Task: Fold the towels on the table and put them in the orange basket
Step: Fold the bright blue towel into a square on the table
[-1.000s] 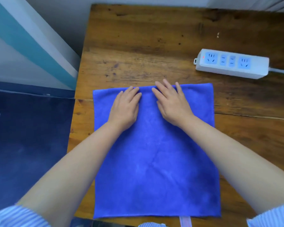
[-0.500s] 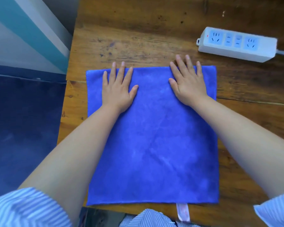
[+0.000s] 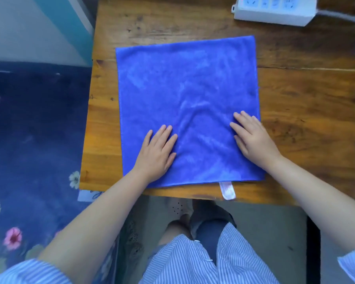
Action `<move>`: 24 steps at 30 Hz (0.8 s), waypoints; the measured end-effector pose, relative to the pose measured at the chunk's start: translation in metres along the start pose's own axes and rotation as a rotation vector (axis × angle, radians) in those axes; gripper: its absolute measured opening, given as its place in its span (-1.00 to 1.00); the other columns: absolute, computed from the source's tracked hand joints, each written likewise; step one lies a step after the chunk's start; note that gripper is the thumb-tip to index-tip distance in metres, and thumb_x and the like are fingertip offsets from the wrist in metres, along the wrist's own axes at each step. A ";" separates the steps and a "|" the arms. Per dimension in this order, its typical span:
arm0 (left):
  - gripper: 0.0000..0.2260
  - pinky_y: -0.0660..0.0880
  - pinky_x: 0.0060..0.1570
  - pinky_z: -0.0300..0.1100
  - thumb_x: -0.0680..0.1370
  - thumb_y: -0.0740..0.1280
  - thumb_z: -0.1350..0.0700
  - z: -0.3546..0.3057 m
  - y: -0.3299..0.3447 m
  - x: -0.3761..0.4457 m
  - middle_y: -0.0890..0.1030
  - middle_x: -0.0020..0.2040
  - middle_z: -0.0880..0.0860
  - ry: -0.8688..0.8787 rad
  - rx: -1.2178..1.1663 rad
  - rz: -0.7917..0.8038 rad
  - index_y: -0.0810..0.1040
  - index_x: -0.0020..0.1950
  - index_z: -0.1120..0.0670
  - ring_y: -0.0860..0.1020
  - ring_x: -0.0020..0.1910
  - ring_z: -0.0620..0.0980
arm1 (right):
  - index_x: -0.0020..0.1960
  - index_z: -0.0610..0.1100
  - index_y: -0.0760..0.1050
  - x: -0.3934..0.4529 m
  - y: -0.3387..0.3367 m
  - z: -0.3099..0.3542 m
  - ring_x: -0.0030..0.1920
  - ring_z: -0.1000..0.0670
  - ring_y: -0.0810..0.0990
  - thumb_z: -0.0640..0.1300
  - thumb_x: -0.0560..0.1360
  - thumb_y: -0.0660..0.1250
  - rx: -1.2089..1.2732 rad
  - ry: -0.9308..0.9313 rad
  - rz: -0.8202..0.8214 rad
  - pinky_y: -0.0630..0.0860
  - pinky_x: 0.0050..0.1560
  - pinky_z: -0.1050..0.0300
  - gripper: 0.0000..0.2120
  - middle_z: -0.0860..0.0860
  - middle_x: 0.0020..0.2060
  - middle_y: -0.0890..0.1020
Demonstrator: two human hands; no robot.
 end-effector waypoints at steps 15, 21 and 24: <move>-0.66 0.46 -0.56 -0.24 0.08 0.64 0.12 -0.020 -0.019 -0.075 0.56 -0.40 0.13 0.165 0.119 0.123 0.60 -0.30 0.22 0.53 -0.48 0.09 | -0.12 -0.36 0.61 -0.085 -0.019 0.044 -0.10 -0.28 0.66 -0.42 -0.05 0.58 -0.114 -0.207 0.217 0.60 -0.22 -0.14 -0.51 -0.28 -0.08 0.66; -0.68 0.22 -0.67 -0.33 -0.17 0.51 0.26 -0.035 -0.023 -0.066 0.42 -0.57 -0.01 0.140 0.400 0.099 0.48 -0.54 0.09 0.41 -0.61 -0.04 | -0.22 -0.36 0.58 -0.074 -0.016 0.041 -0.21 -0.23 0.65 -0.53 0.02 0.48 -0.104 -0.238 0.142 0.59 -0.41 0.00 -0.66 -0.26 -0.16 0.66; -0.70 0.23 -0.65 -0.32 -0.15 0.48 0.27 -0.036 -0.018 -0.066 0.40 -0.59 -0.03 0.086 0.455 0.009 0.45 -0.55 0.06 0.38 -0.62 -0.06 | -0.26 -0.37 0.55 -0.074 -0.010 0.041 -0.27 -0.22 0.64 -0.56 0.03 0.46 -0.093 -0.198 0.102 0.58 -0.43 0.02 -0.69 -0.27 -0.21 0.65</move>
Point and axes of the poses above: each hand's wrist, its own x-axis towards the middle knuckle, its own y-axis out of the palm, z = x × y, the point moved 2 cm from there along x, towards the middle knuckle
